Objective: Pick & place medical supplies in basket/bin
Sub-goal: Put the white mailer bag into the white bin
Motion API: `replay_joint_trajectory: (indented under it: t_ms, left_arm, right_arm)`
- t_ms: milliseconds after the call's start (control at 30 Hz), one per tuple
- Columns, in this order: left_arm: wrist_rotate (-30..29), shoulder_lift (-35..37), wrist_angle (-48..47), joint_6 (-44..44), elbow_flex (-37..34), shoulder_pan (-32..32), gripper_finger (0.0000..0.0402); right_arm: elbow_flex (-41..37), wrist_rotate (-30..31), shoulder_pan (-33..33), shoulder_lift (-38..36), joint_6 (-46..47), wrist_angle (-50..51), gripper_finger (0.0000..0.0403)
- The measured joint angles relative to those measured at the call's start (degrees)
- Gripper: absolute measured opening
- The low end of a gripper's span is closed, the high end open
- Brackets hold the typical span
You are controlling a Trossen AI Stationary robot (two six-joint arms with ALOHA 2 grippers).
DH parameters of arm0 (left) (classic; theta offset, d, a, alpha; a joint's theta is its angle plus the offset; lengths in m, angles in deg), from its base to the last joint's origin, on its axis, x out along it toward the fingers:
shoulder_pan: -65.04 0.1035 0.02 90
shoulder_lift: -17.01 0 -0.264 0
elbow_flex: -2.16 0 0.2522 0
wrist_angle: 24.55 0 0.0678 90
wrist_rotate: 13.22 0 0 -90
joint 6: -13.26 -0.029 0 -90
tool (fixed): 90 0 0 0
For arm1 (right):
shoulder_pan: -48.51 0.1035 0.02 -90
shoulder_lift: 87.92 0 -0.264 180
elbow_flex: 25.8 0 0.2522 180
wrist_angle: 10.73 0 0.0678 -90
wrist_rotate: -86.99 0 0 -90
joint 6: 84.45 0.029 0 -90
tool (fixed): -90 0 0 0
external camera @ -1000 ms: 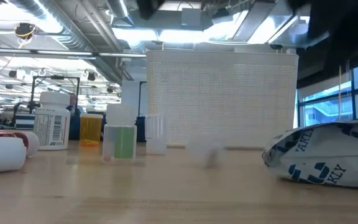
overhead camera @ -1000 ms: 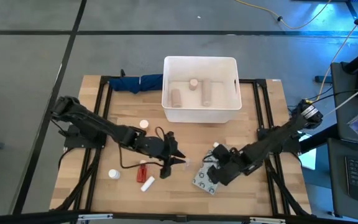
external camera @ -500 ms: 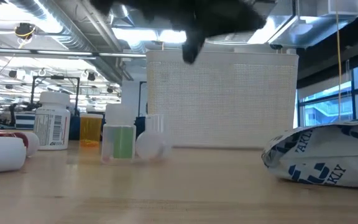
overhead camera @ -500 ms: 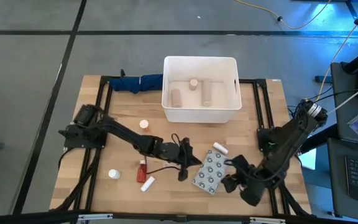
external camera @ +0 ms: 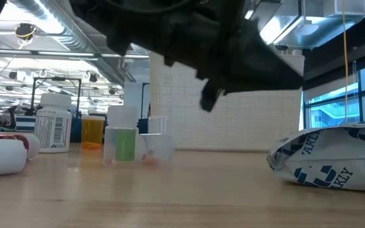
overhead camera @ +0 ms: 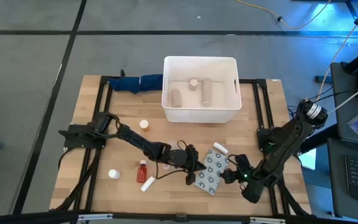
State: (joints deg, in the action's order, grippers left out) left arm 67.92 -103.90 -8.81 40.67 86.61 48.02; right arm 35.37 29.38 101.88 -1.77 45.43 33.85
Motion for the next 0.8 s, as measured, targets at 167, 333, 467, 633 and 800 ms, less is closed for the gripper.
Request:
replay_joint_trajectory:
  t_ms: [167,333,467,633,800]
  left_arm:
    - [-0.02,-2.77,-5.62,-2.04,3.86,0.08,0.0001]
    - [-0.34,-4.02,-9.85,-1.77,5.21,0.64,0.0001]
    - [-0.57,-4.01,-13.21,-1.62,5.22,1.11,0.0001]
    - [-0.13,-3.96,-13.88,-1.60,5.22,1.43,0.0002]
    - [-0.11,-3.96,-14.13,-1.58,5.19,1.40,0.0002]
  right_arm:
    - [-5.49,0.01,-1.06,-0.02,0.39,-8.79,0.0299]
    - [-9.40,0.06,-2.15,-0.02,0.35,-14.17,0.0299]
    - [-10.85,-1.51,-3.02,-0.02,0.48,-14.51,0.0299]
    - [-12.19,-1.51,-4.32,-0.09,0.33,-15.26,0.0299]
    - [-12.24,-1.65,-6.67,-0.07,-3.25,-17.24,0.0299]
